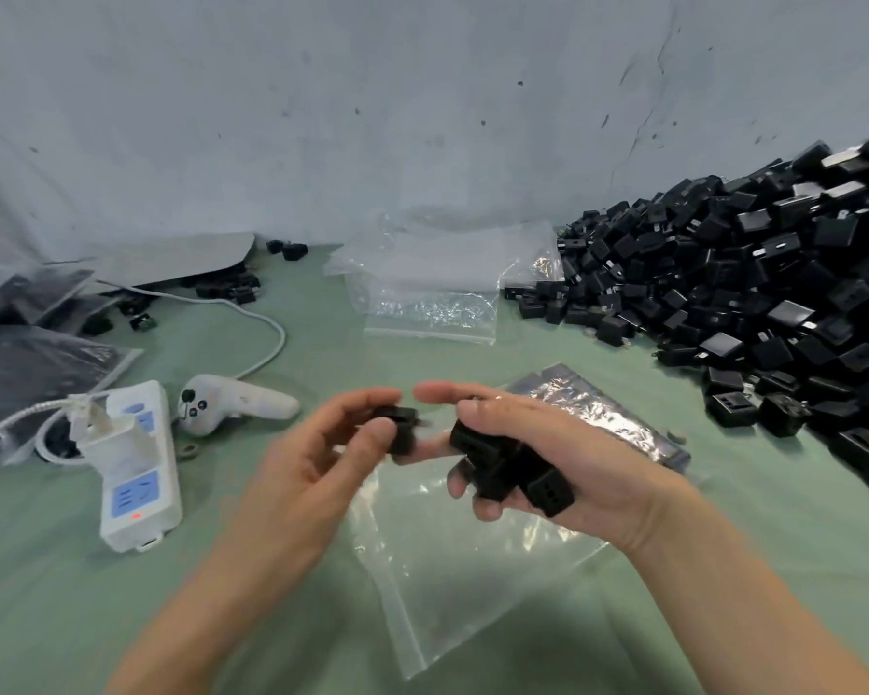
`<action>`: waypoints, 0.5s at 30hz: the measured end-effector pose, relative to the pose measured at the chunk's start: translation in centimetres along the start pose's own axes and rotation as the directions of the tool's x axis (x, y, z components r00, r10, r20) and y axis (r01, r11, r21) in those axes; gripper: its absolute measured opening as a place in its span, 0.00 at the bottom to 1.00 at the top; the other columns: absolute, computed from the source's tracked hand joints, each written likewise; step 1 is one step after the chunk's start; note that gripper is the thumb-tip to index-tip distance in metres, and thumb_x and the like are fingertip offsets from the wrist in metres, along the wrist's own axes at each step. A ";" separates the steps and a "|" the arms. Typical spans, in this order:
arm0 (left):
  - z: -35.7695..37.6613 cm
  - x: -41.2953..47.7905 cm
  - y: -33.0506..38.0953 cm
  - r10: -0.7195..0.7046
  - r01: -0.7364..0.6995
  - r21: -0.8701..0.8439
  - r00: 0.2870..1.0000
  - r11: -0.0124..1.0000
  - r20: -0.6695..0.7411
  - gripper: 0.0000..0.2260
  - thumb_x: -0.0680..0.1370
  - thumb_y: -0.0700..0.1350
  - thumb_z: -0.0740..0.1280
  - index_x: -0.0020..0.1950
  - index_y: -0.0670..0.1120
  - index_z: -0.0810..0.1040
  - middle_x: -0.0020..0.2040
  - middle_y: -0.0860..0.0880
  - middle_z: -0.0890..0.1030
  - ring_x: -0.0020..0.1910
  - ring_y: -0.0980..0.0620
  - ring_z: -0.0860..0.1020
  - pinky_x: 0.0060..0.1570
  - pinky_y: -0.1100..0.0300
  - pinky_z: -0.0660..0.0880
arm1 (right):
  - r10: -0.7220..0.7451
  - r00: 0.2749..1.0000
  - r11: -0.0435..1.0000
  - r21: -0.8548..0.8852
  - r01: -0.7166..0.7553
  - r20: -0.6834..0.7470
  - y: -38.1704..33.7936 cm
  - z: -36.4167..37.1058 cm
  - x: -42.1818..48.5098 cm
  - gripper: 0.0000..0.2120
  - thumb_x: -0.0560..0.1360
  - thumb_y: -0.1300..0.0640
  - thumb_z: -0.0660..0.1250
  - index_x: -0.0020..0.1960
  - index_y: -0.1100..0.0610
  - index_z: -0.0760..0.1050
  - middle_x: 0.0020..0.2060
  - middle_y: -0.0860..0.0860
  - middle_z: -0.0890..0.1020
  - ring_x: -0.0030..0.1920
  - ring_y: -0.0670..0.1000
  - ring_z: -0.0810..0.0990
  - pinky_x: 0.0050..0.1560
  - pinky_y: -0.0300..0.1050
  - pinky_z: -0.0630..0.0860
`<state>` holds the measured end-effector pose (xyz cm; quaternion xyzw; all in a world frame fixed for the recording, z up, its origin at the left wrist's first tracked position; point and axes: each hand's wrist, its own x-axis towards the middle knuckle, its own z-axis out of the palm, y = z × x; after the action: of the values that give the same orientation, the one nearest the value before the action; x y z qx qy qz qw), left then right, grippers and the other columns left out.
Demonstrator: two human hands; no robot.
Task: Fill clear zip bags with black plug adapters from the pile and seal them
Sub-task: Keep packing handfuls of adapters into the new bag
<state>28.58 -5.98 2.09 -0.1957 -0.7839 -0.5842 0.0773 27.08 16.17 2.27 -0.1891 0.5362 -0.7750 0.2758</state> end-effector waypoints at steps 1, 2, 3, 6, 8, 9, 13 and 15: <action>-1.1 -0.2 -0.6 -0.051 0.052 0.010 0.996 0.999 -0.071 0.11 0.76 0.48 0.68 0.58 0.53 0.80 0.49 0.56 0.85 0.43 0.63 0.82 0.42 0.74 0.73 | -0.005 0.999 1.000 0.000 0.005 -0.039 -0.2 -0.3 0.0 0.15 0.79 0.49 0.67 0.64 0.46 0.79 0.61 0.58 0.82 0.42 0.51 0.81 0.37 0.41 0.77; -2.2 -0.5 -1.5 -0.111 0.113 0.015 0.987 0.993 -0.114 0.12 0.75 0.45 0.69 0.58 0.53 0.80 0.49 0.57 0.85 0.43 0.62 0.82 0.43 0.74 0.74 | -0.018 0.995 1.000 0.015 0.020 -0.097 -0.3 -0.7 -0.1 0.14 0.78 0.49 0.67 0.63 0.46 0.80 0.61 0.58 0.82 0.41 0.50 0.81 0.36 0.41 0.77; -3.2 -0.8 -2.4 -0.169 0.172 0.019 0.978 0.985 -0.125 0.13 0.75 0.41 0.70 0.58 0.51 0.79 0.50 0.57 0.85 0.45 0.60 0.83 0.44 0.74 0.74 | -0.039 0.985 0.998 0.041 0.047 -0.168 -0.5 -1.2 -0.3 0.14 0.78 0.49 0.68 0.62 0.46 0.80 0.61 0.57 0.83 0.40 0.49 0.81 0.35 0.41 0.76; -4.9 -2.2 -4.5 -0.297 0.302 0.068 0.952 0.951 -0.070 0.17 0.76 0.32 0.70 0.59 0.51 0.79 0.52 0.55 0.85 0.51 0.52 0.83 0.48 0.69 0.77 | -0.099 0.925 0.972 0.164 0.168 -0.366 -0.9 -2.6 -1.0 0.13 0.76 0.50 0.69 0.59 0.47 0.83 0.57 0.56 0.84 0.38 0.49 0.80 0.32 0.41 0.76; -4.6 -2.9 -5.1 -0.341 0.340 0.114 0.940 0.934 -0.008 0.17 0.76 0.35 0.71 0.55 0.55 0.80 0.50 0.54 0.86 0.49 0.52 0.83 0.48 0.68 0.78 | -0.099 0.881 0.947 0.229 0.226 -0.462 -1.2 -3.3 -1.2 0.13 0.75 0.50 0.70 0.58 0.47 0.84 0.55 0.55 0.85 0.37 0.49 0.80 0.30 0.41 0.75; -4.2 -3.2 -5.3 -0.341 0.336 0.169 0.940 0.926 0.001 0.16 0.75 0.37 0.72 0.54 0.59 0.80 0.48 0.54 0.85 0.45 0.54 0.83 0.47 0.68 0.77 | -0.093 0.863 0.940 0.240 0.240 -0.497 -1.3 -3.5 -1.3 0.12 0.74 0.50 0.70 0.57 0.47 0.84 0.55 0.55 0.85 0.37 0.49 0.80 0.29 0.41 0.74; -2.8 -3.6 -5.1 -0.098 0.073 0.605 0.995 0.793 0.009 0.09 0.76 0.52 0.68 0.54 0.65 0.74 0.47 0.62 0.76 0.48 0.65 0.75 0.48 0.72 0.68 | -0.076 0.814 0.930 0.254 0.267 -0.577 -1.3 -3.9 -1.5 0.10 0.73 0.50 0.72 0.54 0.46 0.85 0.54 0.54 0.85 0.37 0.49 0.80 0.28 0.41 0.74; -2.3 -3.6 -4.9 -0.112 0.036 0.677 0.991 0.735 0.068 0.12 0.77 0.58 0.62 0.59 0.67 0.68 0.48 0.63 0.72 0.51 0.65 0.73 0.48 0.69 0.68 | -0.067 0.797 0.927 0.258 0.273 -0.601 -1.3 -3.9 -1.5 0.09 0.73 0.50 0.72 0.53 0.45 0.86 0.54 0.53 0.85 0.37 0.49 0.80 0.28 0.41 0.74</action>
<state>29.70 -10.12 -2.86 -0.1533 -0.9521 -0.2526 0.0785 25.66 20.31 2.11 0.0579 0.4369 -0.8960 0.0546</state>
